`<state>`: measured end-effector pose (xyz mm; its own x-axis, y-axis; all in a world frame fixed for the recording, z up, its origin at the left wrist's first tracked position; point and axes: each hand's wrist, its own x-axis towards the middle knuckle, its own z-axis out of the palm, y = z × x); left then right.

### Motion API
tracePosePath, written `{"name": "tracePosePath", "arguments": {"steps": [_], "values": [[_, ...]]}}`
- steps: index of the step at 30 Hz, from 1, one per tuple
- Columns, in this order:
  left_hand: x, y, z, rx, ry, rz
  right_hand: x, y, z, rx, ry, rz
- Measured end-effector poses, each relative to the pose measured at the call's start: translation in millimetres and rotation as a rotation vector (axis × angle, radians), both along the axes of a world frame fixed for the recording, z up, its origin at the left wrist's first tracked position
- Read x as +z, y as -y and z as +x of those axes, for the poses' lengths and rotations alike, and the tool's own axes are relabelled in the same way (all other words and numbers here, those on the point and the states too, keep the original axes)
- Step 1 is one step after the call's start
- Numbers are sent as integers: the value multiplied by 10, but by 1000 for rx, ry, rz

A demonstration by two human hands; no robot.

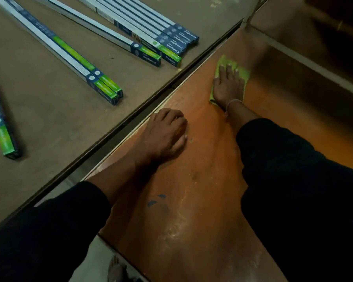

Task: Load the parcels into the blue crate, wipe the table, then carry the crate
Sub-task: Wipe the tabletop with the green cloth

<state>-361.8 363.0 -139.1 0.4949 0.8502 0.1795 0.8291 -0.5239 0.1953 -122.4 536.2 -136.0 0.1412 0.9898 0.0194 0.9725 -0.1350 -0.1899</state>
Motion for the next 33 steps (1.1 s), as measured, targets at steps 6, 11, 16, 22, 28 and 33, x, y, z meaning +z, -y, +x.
{"name": "tracePosePath", "arguments": {"steps": [6, 11, 16, 22, 28, 33], "values": [[-9, 4, -1, 7, -10, -2, 49, -19, -291, 351, 23, -31], [-35, 27, 11, 13, -7, 7, 19, 132, 11, 510, 35, -3], [-32, 21, 0, 2, 3, 30, -5, 145, -59, 164, 19, -3], [-15, 27, -31, -16, 17, 27, 22, 498, -130, 413, 38, -14], [0, 71, -37, -20, 11, 27, -66, 1117, 88, -74, 20, -26], [20, 312, -203, -98, 31, -25, -49, 1594, -32, 60, 47, -38]]}}
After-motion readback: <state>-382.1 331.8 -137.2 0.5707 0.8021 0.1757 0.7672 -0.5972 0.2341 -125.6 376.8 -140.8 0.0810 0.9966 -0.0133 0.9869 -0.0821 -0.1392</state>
